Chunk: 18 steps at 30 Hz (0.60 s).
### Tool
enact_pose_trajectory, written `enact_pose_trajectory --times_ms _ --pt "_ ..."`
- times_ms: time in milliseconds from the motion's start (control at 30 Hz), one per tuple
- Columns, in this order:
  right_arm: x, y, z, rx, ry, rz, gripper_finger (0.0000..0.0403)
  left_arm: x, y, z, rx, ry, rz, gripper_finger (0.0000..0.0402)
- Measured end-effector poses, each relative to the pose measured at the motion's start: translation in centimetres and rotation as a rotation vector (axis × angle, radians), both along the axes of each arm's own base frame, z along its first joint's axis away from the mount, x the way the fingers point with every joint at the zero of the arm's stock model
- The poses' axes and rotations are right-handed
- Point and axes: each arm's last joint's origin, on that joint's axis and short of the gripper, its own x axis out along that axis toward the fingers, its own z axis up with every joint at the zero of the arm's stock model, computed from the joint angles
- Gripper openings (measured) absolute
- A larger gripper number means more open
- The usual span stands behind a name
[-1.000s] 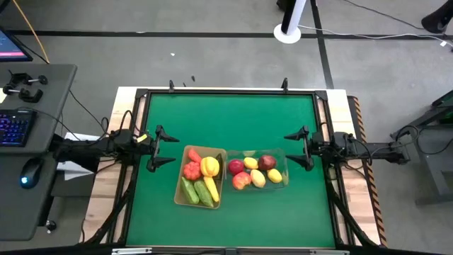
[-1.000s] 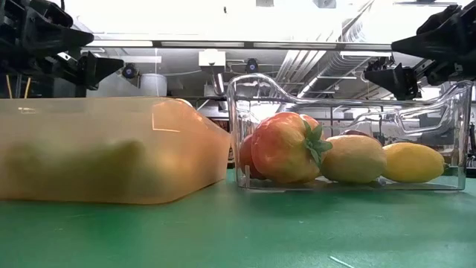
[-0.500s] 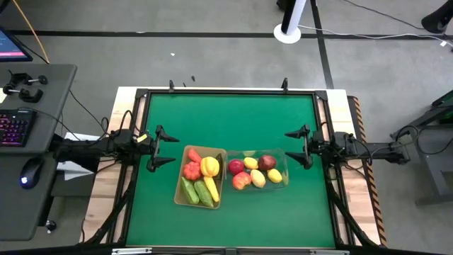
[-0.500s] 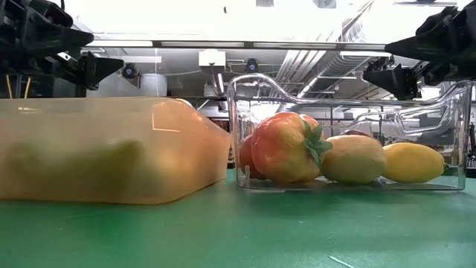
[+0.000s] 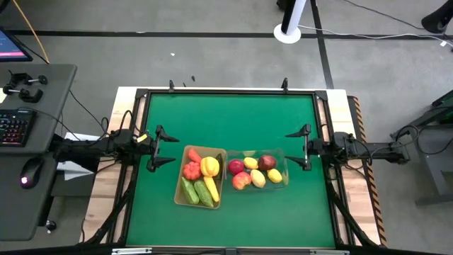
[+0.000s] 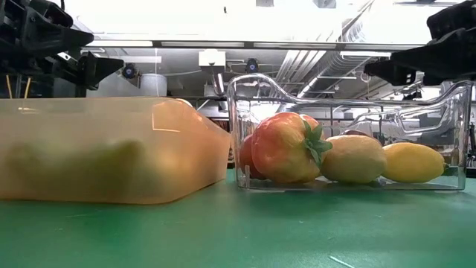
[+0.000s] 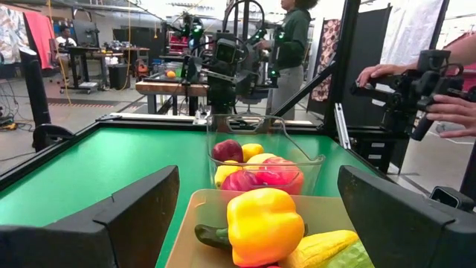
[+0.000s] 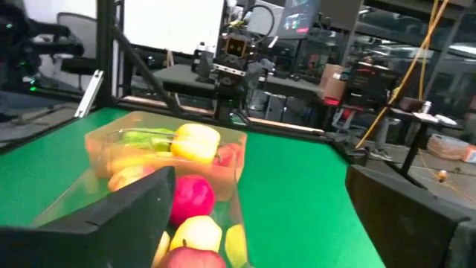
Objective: Sort produce into baskets
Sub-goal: Return to Home Position
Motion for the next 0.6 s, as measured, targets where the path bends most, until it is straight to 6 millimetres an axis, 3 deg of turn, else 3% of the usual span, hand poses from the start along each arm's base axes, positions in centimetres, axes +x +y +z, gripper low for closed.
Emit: enact_pose_trajectory --times_ms 100,167,267,400,433,500,600 --pt "0.0 0.08 -0.08 -0.023 0.009 0.026 0.0361 0.0 0.0 0.0 0.0 0.0 0.0 0.0356" --pt "0.0 0.13 -0.09 -0.052 0.011 0.044 0.0316 0.0 0.0 0.01 0.0 0.0 0.0 0.0356" --pt "0.0 0.14 -0.1 -0.068 0.012 0.047 0.0216 0.0 0.0 0.0 0.0 0.0 0.0 0.0356" --pt "0.0 0.09 -0.1 -0.042 0.011 0.036 0.0045 0.0 0.0 0.01 0.0 0.0 0.0 0.0356" --pt "0.0 0.02 -0.09 -0.044 0.011 0.026 0.0023 0.0 0.0 0.01 0.0 0.0 0.0 0.0356" --pt "0.0 -0.14 -0.08 -0.067 0.012 0.006 0.0029 0.0 0.0 0.01 0.0 0.0 0.0 0.0356" --pt "0.0 -0.26 -0.08 -0.06 0.013 -0.006 0.0072 0.0 0.0 0.01 0.0 0.0 0.0 0.0356"
